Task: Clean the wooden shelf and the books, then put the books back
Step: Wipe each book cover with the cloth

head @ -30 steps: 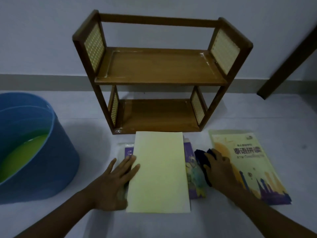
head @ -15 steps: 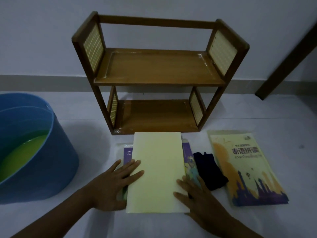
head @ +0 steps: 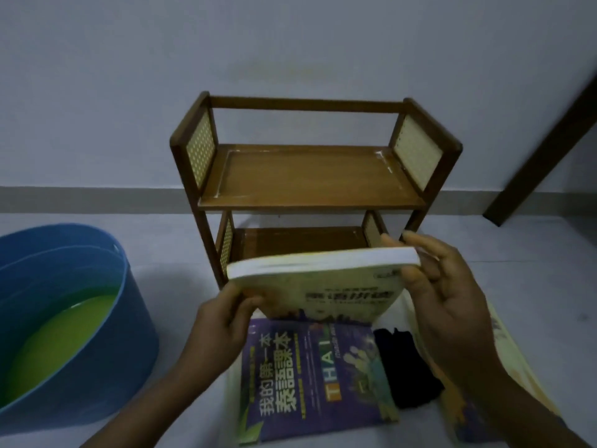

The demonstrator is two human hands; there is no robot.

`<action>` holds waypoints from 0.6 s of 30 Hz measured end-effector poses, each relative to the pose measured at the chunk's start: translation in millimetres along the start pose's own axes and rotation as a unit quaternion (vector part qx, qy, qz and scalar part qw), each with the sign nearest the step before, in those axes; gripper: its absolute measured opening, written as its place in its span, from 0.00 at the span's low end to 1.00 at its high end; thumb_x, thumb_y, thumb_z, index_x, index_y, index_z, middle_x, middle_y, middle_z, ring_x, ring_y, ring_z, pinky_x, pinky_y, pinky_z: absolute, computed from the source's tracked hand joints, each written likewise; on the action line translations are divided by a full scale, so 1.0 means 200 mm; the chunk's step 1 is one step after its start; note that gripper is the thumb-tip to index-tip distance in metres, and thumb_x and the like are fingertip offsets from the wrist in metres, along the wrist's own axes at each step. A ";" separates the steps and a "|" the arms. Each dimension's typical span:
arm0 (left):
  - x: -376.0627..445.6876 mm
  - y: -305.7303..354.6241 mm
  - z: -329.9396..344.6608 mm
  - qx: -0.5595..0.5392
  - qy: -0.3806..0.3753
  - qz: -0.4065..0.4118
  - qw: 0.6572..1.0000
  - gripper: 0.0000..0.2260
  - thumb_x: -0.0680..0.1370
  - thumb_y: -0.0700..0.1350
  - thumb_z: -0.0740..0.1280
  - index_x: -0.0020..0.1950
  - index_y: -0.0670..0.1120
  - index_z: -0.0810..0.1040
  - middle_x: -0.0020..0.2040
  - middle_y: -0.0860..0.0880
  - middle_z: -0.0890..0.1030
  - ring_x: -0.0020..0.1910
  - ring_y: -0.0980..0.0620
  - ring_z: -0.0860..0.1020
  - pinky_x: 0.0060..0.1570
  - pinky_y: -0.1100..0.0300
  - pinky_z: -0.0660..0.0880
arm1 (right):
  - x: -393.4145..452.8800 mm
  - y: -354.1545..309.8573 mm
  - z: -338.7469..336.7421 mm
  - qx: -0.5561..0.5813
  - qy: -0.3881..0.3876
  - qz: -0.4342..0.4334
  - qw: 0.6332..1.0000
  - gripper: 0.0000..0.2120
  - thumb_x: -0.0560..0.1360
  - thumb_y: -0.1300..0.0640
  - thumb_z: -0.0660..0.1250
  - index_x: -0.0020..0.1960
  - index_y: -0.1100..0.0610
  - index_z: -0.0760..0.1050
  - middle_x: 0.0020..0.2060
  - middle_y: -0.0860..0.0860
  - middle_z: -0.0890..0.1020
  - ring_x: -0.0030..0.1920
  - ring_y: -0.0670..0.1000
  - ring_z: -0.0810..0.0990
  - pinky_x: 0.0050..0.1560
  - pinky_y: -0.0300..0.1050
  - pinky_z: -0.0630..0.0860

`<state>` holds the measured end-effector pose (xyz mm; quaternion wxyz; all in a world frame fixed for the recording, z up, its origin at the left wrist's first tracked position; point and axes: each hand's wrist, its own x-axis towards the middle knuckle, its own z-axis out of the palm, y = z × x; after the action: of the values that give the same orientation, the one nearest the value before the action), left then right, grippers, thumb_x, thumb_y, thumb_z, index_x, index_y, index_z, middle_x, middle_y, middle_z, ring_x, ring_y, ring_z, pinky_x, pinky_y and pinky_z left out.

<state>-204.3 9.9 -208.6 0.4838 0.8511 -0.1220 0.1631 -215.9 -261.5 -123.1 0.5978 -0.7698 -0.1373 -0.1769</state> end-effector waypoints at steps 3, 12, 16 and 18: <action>0.06 0.04 0.00 -0.040 -0.024 -0.028 0.999 0.06 0.77 0.47 0.63 0.51 0.57 0.76 0.47 0.64 0.82 0.45 0.64 0.81 0.42 0.71 0.77 | -0.01 0.01 0.04 0.086 0.014 0.059 0.994 0.17 0.75 0.58 0.61 0.63 0.47 0.69 0.59 0.37 0.79 0.57 0.39 0.79 0.46 0.32 0.78; -0.03 0.01 0.13 -0.072 -0.032 -0.153 0.985 0.11 0.78 0.49 0.58 0.59 0.61 0.68 0.51 0.75 0.76 0.53 0.71 0.76 0.42 0.75 0.75 | -0.28 0.54 0.23 -0.043 0.002 0.217 0.975 0.16 0.79 0.60 0.63 0.56 0.39 0.69 0.51 0.38 0.81 0.55 0.36 0.79 0.49 0.35 0.79; -0.08 0.17 0.27 -0.116 -0.015 -0.188 0.975 0.11 0.79 0.53 0.61 0.59 0.56 0.64 0.51 0.65 0.76 0.52 0.68 0.75 0.38 0.77 0.72 | -0.23 0.50 0.20 -0.054 0.077 0.228 0.969 0.14 0.80 0.59 0.61 0.61 0.44 0.72 0.53 0.43 0.81 0.52 0.35 0.78 0.51 0.35 0.78; -0.10 0.27 0.35 -0.138 -0.062 -0.194 0.969 0.18 0.77 0.55 0.64 0.63 0.54 0.62 0.54 0.63 0.72 0.51 0.65 0.76 0.36 0.72 0.75 | -0.22 0.45 0.07 -0.068 0.116 0.216 0.967 0.16 0.80 0.59 0.61 0.67 0.49 0.70 0.55 0.42 0.79 0.54 0.35 0.77 0.51 0.31 0.77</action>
<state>-231.4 -76.8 -207.1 0.6107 0.7918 -0.0059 -0.0055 -215.4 -271.1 -224.3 0.5800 -0.7940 0.1154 -0.1408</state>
